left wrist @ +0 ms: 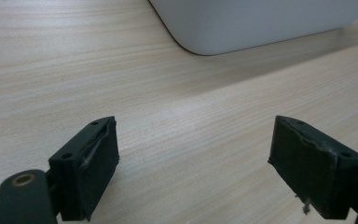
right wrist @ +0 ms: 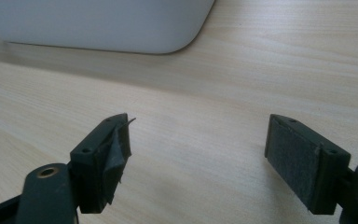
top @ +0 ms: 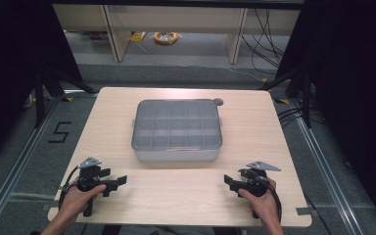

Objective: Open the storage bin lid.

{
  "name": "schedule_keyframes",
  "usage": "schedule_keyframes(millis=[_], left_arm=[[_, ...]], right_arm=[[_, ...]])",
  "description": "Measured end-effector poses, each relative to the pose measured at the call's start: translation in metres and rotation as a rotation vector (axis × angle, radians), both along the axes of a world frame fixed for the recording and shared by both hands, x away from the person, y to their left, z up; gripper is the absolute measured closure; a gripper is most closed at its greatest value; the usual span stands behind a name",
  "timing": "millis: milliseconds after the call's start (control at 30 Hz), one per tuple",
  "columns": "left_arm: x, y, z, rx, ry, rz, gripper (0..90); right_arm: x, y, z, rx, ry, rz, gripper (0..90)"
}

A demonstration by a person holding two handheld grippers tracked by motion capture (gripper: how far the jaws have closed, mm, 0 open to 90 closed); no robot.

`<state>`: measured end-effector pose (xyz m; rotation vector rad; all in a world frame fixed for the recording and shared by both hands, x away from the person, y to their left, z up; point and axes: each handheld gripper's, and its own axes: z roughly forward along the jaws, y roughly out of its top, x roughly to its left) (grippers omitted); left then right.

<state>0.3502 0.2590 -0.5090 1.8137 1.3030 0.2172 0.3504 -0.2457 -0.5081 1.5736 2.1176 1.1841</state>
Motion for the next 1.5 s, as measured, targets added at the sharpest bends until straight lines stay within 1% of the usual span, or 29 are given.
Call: schedule_keyframes(millis=[133, 267, 367, 467, 500, 533, 600, 700, 733, 767, 800, 833, 867, 900, 933, 967, 1000, 1033, 1067, 1133, 1167, 1200, 1267, 1300, 1333, 1367, 1433, 1467, 1500], left_arm=[[0.002, -0.001, 0.001, -0.032, 0.015, 0.004, 14.7], [0.004, -0.004, 0.001, -0.035, 0.018, -0.006, 14.7], [0.007, -0.006, 0.002, -0.059, 0.017, 0.002, 14.9], [0.011, -0.005, 0.005, -0.046, 0.010, -0.003, 15.1], [0.013, -0.005, 0.006, -0.046, 0.003, -0.005, 15.3], [0.015, -0.005, 0.007, -0.046, -0.001, -0.009, 15.3], [0.017, -0.004, 0.009, -0.061, 0.000, -0.014, 15.3], [0.023, -0.004, 0.011, -0.074, 0.005, -0.008, 15.5], [0.025, -0.005, 0.011, -0.084, -0.004, -0.006, 15.5], [0.026, -0.005, 0.013, -0.089, 0.016, -0.009, 15.5], [0.028, -0.006, 0.014, -0.096, 0.015, -0.011, 15.5], [0.030, -0.007, 0.016, -0.106, 0.016, -0.014, 15.5], [0.032, -0.008, 0.017, -0.104, 0.013, -0.020, 15.5], [0.033, -0.009, 0.019, -0.099, 0.007, -0.019, 15.5], [0.034, -0.010, 0.020, -0.098, -0.004, -0.032, 15.5], [0.035, -0.011, 0.022, -0.106, -0.001, -0.021, 15.5], [0.037, -0.011, 0.023, -0.111, -0.011, -0.022, 15.7], [0.038, -0.012, 0.026, -0.117, -0.009, -0.002, 16.1], [0.040, -0.012, 0.027, -0.126, -0.021, 0.013, 16.1], [0.047, -0.011, 0.030, -0.124, -0.022, 0.011, 16.1], [0.050, -0.012, 0.031, -0.130, -0.023, 0.023, 16.1], [0.052, -0.011, 0.033, -0.135, -0.020, 0.013, 16.1], [0.056, -0.012, 0.036, -0.134, -0.020, 0.012, 16.1], [0.057, -0.012, 0.038, -0.135, -0.030, 0.015, 16.1], [0.059, -0.012, 0.040, -0.141, -0.033, 0.017, 16.1], [0.061, -0.011, 0.042, -0.147, -0.032, 0.008, 16.1], [0.065, -0.010, 0.046, -0.148, -0.031, 0.009, 16.1], [0.067, -0.010, 0.047, -0.152, -0.033, 0.015, 16.1], [0.070, -0.010, 0.049, -0.161, -0.038, 0.029, 16.1]], right_arm=[[0.003, -0.003, 0.000, 0.044, 0.001, -0.012, 24.6], [0.005, -0.007, 0.001, 0.054, -0.003, -0.027, 28.2], [0.008, -0.011, 0.003, 0.076, -0.004, -0.041, 30.4], [0.011, -0.016, 0.003, 0.138, -0.022, -0.071, 31.8], [0.009, -0.015, 0.006, 0.164, 0.018, -0.110, 32.5], [0.012, -0.020, 0.005, 0.164, -0.022, -0.084, 32.8], [0.013, -0.021, 0.007, 0.171, -0.027, -0.087, 33.4], [0.016, -0.021, 0.010, 0.214, -0.032, -0.095, 34.0], [0.015, -0.017, 0.015, 0.267, 0.015, -0.113, 34.2], [0.019, -0.020, 0.012, 0.232, -0.036, -0.084, 34.4], [0.018, -0.017, 0.015, 0.256, -0.011, -0.100, 34.4], [0.021, -0.017, 0.016, 0.253, -0.032, -0.087, 34.4], [0.023, -0.017, 0.018, 0.258, -0.023, -0.086, 34.5], [0.025, -0.017, 0.018, 0.242, -0.041, -0.088, 34.6], [0.026, -0.017, 0.021, 0.271, -0.021, -0.077, 34.8], [0.026, -0.015, 0.024, 0.293, -0.003, -0.098, 34.9], [0.029, -0.015, 0.026, 0.293, -0.013, -0.097, 35.0], [0.033, -0.013, 0.030, 0.311, -0.003, -0.100, 35.0], [0.038, -0.015, 0.029, 0.284, -0.040, -0.082, 34.9], [0.041, -0.015, 0.031, 0.289, -0.040, -0.074, 34.7], [0.043, -0.011, 0.035, 0.339, 0.023, -0.094, 34.7], [0.048, -0.012, 0.033, 0.318, -0.003, -0.080, 34.6], [0.052, -0.008, 0.037, 0.338, 0.014, -0.090, 34.5], [0.056, -0.010, 0.037, 0.305, -0.016, -0.068, 34.4], [0.060, -0.009, 0.039, 0.314, -0.014, -0.071, 34.3], [0.060, -0.007, 0.043, 0.347, 0.016, -0.091, 34.2], [0.068, -0.010, 0.044, 0.336, -0.030, -0.063, 34.2], [0.070, -0.010, 0.046, 0.322, -0.034, -0.076, 34.3], [0.071, -0.007, 0.050, 0.351, 0.001, -0.094, 34.3]])
